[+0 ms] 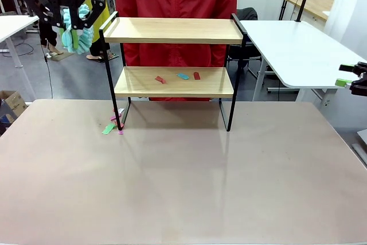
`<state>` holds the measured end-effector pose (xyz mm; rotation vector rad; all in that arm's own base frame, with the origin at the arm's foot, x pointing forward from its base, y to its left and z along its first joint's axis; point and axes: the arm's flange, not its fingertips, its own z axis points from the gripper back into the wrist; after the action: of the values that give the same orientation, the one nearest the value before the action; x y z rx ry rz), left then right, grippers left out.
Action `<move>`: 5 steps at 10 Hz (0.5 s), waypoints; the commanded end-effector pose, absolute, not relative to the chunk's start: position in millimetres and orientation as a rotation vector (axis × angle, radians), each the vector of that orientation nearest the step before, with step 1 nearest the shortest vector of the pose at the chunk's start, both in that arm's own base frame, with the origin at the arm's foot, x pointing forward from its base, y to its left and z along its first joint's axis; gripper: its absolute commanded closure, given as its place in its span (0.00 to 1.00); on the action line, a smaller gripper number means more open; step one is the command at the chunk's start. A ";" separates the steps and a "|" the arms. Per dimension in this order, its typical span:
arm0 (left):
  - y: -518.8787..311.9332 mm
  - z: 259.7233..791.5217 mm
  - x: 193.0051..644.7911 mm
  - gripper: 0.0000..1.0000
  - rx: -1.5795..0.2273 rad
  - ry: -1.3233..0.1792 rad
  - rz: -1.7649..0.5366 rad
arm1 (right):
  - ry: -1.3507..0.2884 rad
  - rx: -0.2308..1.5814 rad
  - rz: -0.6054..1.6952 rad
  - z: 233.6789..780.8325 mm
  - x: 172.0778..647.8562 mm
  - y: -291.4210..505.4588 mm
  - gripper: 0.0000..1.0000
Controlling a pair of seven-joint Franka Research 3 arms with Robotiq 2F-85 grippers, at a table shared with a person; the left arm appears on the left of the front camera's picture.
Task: Clean the shelf.
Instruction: Clean the specific section of the Shelf indicated by the human with the Duster.
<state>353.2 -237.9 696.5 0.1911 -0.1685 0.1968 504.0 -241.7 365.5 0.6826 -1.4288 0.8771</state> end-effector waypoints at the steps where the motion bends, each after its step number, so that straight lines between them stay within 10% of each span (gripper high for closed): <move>1: -221.1 714.8 341.6 0.87 0.142 -0.311 0.161 | -1.406 0.681 0.872 369.9 505.1 -239.5 0.00; 5: -171.0 715.3 324.4 0.87 -0.002 -0.435 -0.048 | -1.406 0.681 0.872 369.9 505.1 -239.5 0.00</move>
<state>333.6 -194.1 734.2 0.0594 -0.3998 0.0540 504.0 -241.8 365.5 0.6824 -1.4289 0.8770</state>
